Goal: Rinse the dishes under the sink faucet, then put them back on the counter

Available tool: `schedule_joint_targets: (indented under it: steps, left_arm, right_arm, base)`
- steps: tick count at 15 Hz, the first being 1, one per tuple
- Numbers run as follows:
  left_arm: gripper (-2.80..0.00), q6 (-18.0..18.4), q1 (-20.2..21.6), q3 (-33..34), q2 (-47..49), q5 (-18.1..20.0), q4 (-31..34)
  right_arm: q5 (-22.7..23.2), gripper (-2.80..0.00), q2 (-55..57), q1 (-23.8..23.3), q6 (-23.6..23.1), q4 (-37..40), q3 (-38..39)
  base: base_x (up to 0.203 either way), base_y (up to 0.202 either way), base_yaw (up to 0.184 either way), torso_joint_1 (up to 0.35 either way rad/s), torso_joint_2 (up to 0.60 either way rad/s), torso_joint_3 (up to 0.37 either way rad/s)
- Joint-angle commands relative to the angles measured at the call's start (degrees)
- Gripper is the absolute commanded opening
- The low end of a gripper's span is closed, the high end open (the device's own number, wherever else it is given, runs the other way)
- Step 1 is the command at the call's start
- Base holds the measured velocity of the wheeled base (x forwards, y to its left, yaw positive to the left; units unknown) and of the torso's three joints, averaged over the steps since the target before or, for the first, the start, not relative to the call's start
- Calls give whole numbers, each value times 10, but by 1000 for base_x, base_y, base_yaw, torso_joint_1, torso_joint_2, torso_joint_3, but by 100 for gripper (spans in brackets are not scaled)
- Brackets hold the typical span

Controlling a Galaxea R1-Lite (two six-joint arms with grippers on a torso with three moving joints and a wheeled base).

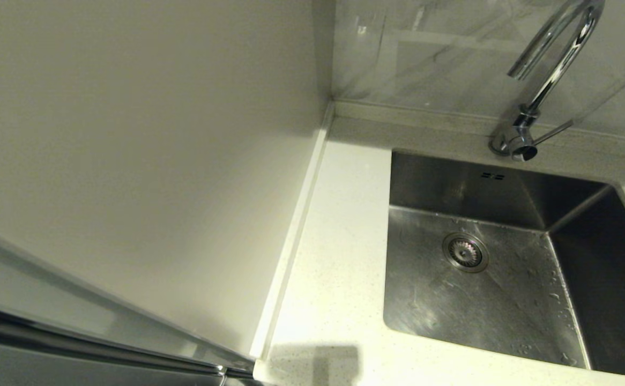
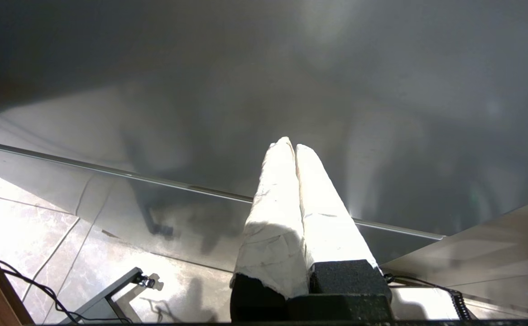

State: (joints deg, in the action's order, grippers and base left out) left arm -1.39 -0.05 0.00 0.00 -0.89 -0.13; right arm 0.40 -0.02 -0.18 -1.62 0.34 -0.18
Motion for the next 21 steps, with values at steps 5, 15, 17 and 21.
schedule_joint_targets:
  steps: [5,15,17,21]
  left_arm:
    - [-280,0,0,0,-2,0,0]
    - [-280,0,0,0,-2,0,0]
    - [-280,0,0,0,-2,0,0]
    - [-280,0,0,0,-2,0,0]
  right_arm:
    - [0,-280,0,0,0,0,0]
    - [0,-280,0,0,0,0,0]
    - [0,-280,0,0,0,0,0]
    - [0,-280,0,0,0,0,0]
  base:
    - [0,0,0,0,0,0]
    - [0,0,0,0,0,0]
    - [0,0,0,0,0,0]
    - [0,0,0,0,0,0]
